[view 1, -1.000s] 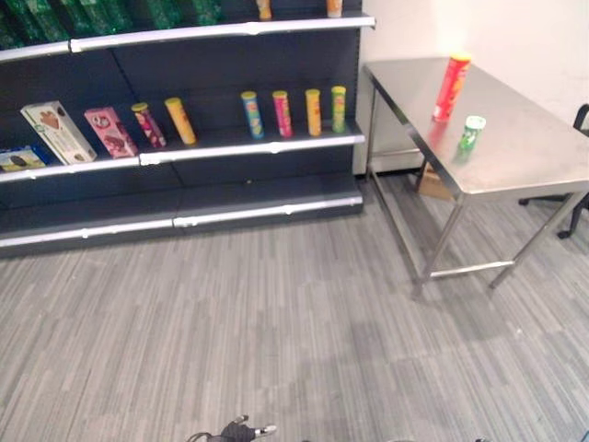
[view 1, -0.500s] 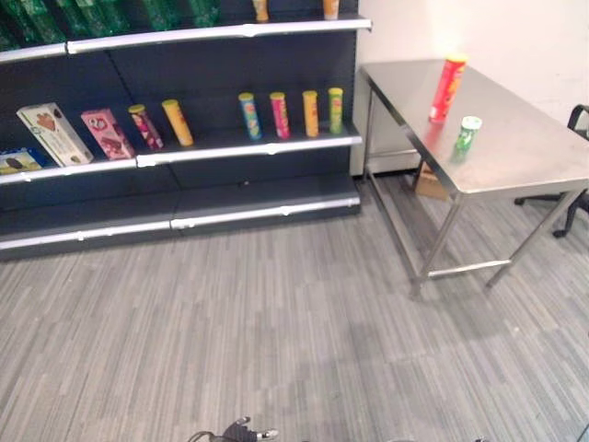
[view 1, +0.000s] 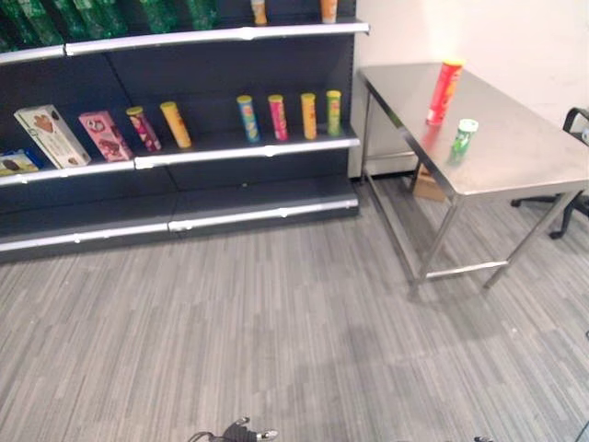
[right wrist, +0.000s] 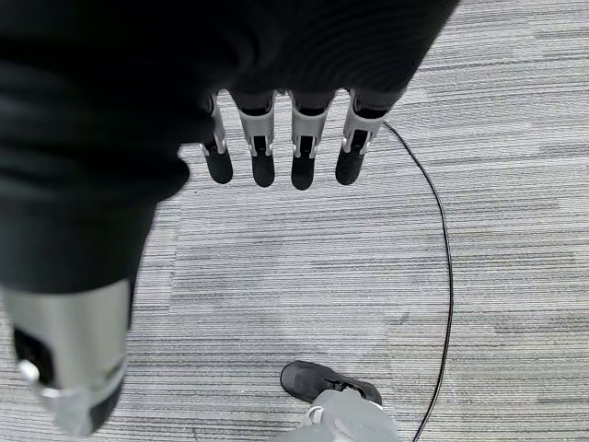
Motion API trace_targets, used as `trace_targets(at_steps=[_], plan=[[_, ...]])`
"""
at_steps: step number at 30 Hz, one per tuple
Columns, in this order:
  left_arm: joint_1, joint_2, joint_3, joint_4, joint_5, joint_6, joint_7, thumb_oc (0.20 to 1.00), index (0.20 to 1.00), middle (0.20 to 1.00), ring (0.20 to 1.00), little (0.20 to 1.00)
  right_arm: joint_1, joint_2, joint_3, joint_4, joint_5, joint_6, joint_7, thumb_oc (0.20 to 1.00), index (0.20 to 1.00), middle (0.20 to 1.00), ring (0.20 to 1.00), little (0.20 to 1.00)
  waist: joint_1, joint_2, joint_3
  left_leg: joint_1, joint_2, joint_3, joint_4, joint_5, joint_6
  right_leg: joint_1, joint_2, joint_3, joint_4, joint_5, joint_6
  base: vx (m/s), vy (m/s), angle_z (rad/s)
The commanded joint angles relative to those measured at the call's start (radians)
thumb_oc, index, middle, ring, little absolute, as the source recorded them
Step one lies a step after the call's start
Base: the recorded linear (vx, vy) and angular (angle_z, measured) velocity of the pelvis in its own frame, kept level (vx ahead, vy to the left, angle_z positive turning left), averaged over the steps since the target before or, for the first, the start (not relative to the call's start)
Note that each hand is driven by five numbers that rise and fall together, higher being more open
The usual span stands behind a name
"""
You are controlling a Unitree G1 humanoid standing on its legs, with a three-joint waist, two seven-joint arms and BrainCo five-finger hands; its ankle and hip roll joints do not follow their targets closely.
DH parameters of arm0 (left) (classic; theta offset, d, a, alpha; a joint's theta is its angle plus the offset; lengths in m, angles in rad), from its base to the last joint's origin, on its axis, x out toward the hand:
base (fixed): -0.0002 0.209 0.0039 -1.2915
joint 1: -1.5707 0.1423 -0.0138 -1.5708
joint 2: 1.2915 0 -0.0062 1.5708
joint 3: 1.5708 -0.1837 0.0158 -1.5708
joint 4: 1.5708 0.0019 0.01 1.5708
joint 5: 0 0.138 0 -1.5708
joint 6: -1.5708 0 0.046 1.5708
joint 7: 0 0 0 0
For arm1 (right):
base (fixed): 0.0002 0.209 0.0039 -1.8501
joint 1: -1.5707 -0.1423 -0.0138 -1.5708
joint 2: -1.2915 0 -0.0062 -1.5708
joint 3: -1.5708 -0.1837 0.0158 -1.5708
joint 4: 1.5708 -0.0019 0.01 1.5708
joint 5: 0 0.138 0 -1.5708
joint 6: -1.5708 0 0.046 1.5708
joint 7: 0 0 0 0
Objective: Put the goods on the table back onto the shelves and tidy them up.
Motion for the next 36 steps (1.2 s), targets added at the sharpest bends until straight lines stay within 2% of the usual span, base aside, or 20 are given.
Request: trace_targets(at_steps=[1,7,10,11,12,13,14,15,16,17,18,22,24,29,30,31,32,33,35,36], plan=[[-0.047,0.012,0.000,0.057,0.022,-0.012,0.026,1.000,1.000,1.000,1.000,1.000,-0.056,-0.010,0.031,0.039,0.000,-0.003,-0.015,1.000,1.000,1.000,1.000,1.000,-0.010,-0.022,0.012,-0.026,0.043,-0.082,-0.013,-0.022,-0.083,-0.048,-0.098,0.021,-0.049,0.028,0.131,-0.02,0.052,-0.07],[-0.057,0.014,0.004,0.054,0.010,-0.017,0.031,1.000,1.000,1.000,1.000,1.000,-0.076,-0.014,0.034,0.030,-0.001,-0.002,-0.016,1.000,1.000,1.000,1.000,1.000,0.000,-0.022,0.028,-0.059,0.012,-0.093,0.002,-0.038,-0.055,-0.108,-0.120,0.050,0.010,0.030,0.148,-0.01,0.093,-0.07],[-0.063,0.019,0.012,0.039,-0.009,-0.020,0.029,1.000,1.000,1.000,1.000,1.000,-0.085,-0.017,0.034,0.017,0.000,-0.004,-0.014,1.000,1.000,1.000,1.000,1.000,0.005,-0.015,0.050,-0.063,-0.009,-0.095,0.008,-0.055,-0.029,-0.177,-0.136,0.063,0.154,0.016,0.163,0.00,0.107,-0.11],[-0.063,0.019,0.012,0.039,-0.010,-0.019,0.029,1.000,1.000,1.000,1.000,1.000,-0.085,-0.017,0.034,0.017,0.000,-0.004,-0.014,1.000,1.000,1.000,1.000,1.000,0.006,-0.016,0.050,-0.064,-0.010,-0.093,0.008,-0.055,-0.029,-0.180,-0.137,0.065,0.158,0.014,0.164,0.05,0.138,-0.17],[-0.068,0.024,0.011,0.031,-0.010,-0.018,0.029,1.000,1.000,1.000,1.000,1.000,-0.085,-0.020,0.030,0.011,0.006,-0.006,-0.013,1.000,1.000,1.000,1.000,1.000,0.001,-0.011,0.069,-0.042,-0.022,-0.091,0.004,-0.063,-0.018,-0.232,-0.151,0.067,0.282,0.045,0.171,0.12,0.137,-0.26],[-0.077,0.029,0.005,0.027,-0.007,-0.018,0.031,1.000,1.000,1.000,1.000,1.000,-0.084,-0.021,0.029,0.007,0.013,-0.006,-0.016,1.000,1.000,1.000,1.000,1.000,-0.009,-0.011,0.083,-0.020,-0.031,-0.092,-0.008,-0.073,-0.014,-0.291,-0.148,0.076,0.326,0.078,0.163,0.12,0.136,-0.27],[-0.078,0.028,0.005,0.027,-0.007,-0.018,0.031,1.000,1.000,1.000,1.000,1.000,-0.084,-0.021,0.029,0.007,0.013,-0.006,-0.016,1.000,1.000,1.000,1.000,1.000,-0.009,-0.012,0.083,-0.019,-0.031,-0.092,-0.009,-0.073,-0.014,-0.292,-0.148,0.077,0.328,0.076,0.163,0.19,0.081,-0.13],[-0.094,0.028,-0.001,0.017,-0.015,-0.023,0.037,1.000,1.000,1.000,1.000,1.000,-0.090,-0.027,0.028,0.010,0.023,-0.007,-0.022,1.000,1.000,1.000,1.000,1.000,-0.029,-0.004,0.098,-0.004,-0.040,-0.105,-0.019,-0.085,-0.015,-0.353,-0.109,0.097,0.277,0.086,0.148,0.17,0.041,-0.05],[-0.103,0.027,-0.002,0.012,-0.021,-0.024,0.037,1.000,1.000,1.000,1.000,1.000,-0.095,-0.032,0.026,0.013,0.030,-0.007,-0.025,1.000,1.000,1.000,1.000,1.000,-0.040,-0.004,0.104,0.003,-0.051,-0.115,-0.021,-0.091,-0.015,-0.370,-0.088,0.115,0.237,0.104,0.150,0.32,0.034,-0.09],[-0.120,0.027,-0.002,0.013,-0.032,-0.025,0.037,1.000,1.000,1.000,1.000,1.000,-0.100,-0.035,0.021,0.019,0.042,-0.005,-0.035,1.000,1.000,1.000,1.000,1.000,-0.059,-0.012,0.115,0.025,-0.071,-0.126,-0.020,-0.107,-0.018,-0.412,-0.071,0.127,0.136,0.146,0.161,0.21,0.001,-0.18],[-0.120,0.026,-0.002,0.013,-0.032,-0.025,0.037,1.000,1.000,1.000,1.000,1.000,-0.101,-0.036,0.021,0.019,0.043,-0.005,-0.035,1.000,1.000,1.000,1.000,1.000,-0.061,-0.009,0.119,0.029,-0.068,-0.129,-0.020,-0.109,-0.018,-0.404,-0.070,0.122,0.130,0.147,0.161,0.26,-0.007,0.00],[-0.142,0.021,-0.005,0.009,-0.033,-0.030,0.035,1.000,1.000,1.000,1.000,1.000,-0.087,-0.042,0.008,0.016,0.044,-0.002,-0.039,1.000,1.000,1.000,1.000,1.000,-0.106,-0.020,0.127,0.093,-0.095,-0.148,-0.009,-0.165,-0.027,-0.464,-0.063,0.063,-0.032,0.185,0.188,0.33,-0.024,0.28],[-0.138,0.007,-0.006,0.013,-0.031,-0.031,0.029,1.000,1.000,1.000,1.000,1.000,-0.063,-0.053,0.001,0.018,0.035,-0.001,-0.035,1.000,1.000,1.000,1.000,1.000,-0.123,-0.021,0.113,0.142,-0.110,-0.175,-0.002,-0.209,-0.028,-0.446,-0.072,0.012,-0.052,0.197,0.188,0.41,-0.089,0.43],[-0.130,-0.010,-0.009,0.021,-0.024,-0.028,0.027,1.000,1.000,1.000,1.000,1.000,-0.044,-0.070,0.002,0.026,0.023,-0.003,-0.028,1.000,1.000,1.000,1.000,1.000,-0.134,-0.015,0.081,0.174,-0.108,-0.216,0.038,-0.259,-0.032,-0.406,-0.073,-0.017,-0.035,0.219,0.163,0.37,-0.156,0.47],[-0.129,-0.024,-0.014,0.024,-0.028,-0.026,0.023,1.000,1.000,1.000,1.000,1.000,-0.035,-0.079,0.005,0.026,0.013,-0.004,-0.021,1.000,1.000,1.000,1.000,1.000,-0.141,-0.005,0.071,0.176,-0.089,-0.226,0.105,-0.261,-0.061,-0.384,-0.060,-0.016,-0.007,0.210,0.144,0.28,-0.167,0.83],[-0.129,-0.023,-0.014,0.024,-0.028,-0.026,0.023,1.000,1.000,1.000,1.000,1.000,-0.036,-0.078,0.005,0.026,0.013,-0.004,-0.021,1.000,1.000,1.000,1.000,1.000,-0.143,-0.008,0.069,0.173,-0.091,-0.228,0.105,-0.260,-0.061,-0.387,-0.063,-0.016,-0.007,0.210,0.144,0.63,-0.443,1.02],[-0.128,-0.030,-0.017,0.022,-0.037,-0.024,0.019,1.000,1.000,1.000,1.000,1.000,-0.029,-0.092,0.010,0.008,0.012,-0.008,-0.015,1.000,1.000,1.000,1.000,1.000,-0.139,0.000,0.056,0.125,-0.061,-0.226,0.295,-0.154,-0.138,-0.323,-0.051,-0.033,0.009,0.172,0.101,0.36,-0.279,0.78],[-0.128,-0.030,-0.017,0.021,-0.037,-0.024,0.019,1.000,1.000,1.000,1.000,1.000,-0.029,-0.092,0.010,0.008,0.012,-0.008,-0.015,1.000,1.000,1.000,1.000,1.000,-0.140,0.001,0.056,0.121,-0.060,-0.227,0.301,-0.157,-0.139,-0.323,-0.051,-0.035,0.009,0.172,0.101,0.46,-0.366,0.52],[-0.125,-0.033,-0.012,0.021,-0.043,-0.021,0.019,1.000,1.000,1.000,1.000,1.000,-0.033,-0.099,0.019,-0.001,0.013,-0.009,-0.018,1.000,1.000,1.000,1.000,1.000,-0.131,0.000,0.063,0.043,-0.033,-0.217,0.515,-0.052,-0.186,-0.254,-0.036,-0.042,0.001,0.129,0.061,0.24,-0.231,0.36],[-0.125,-0.029,-0.009,0.015,-0.051,-0.020,0.022,1.000,1.000,1.000,1.000,1.000,-0.037,-0.101,0.017,-0.009,0.017,-0.008,-0.021,1.000,1.000,1.000,1.000,1.000,-0.124,-0.013,0.068,-0.011,-0.037,-0.224,0.618,0.008,-0.204,-0.222,-0.038,-0.041,-0.011,0.114,0.047,0.24,-0.268,0.16]])
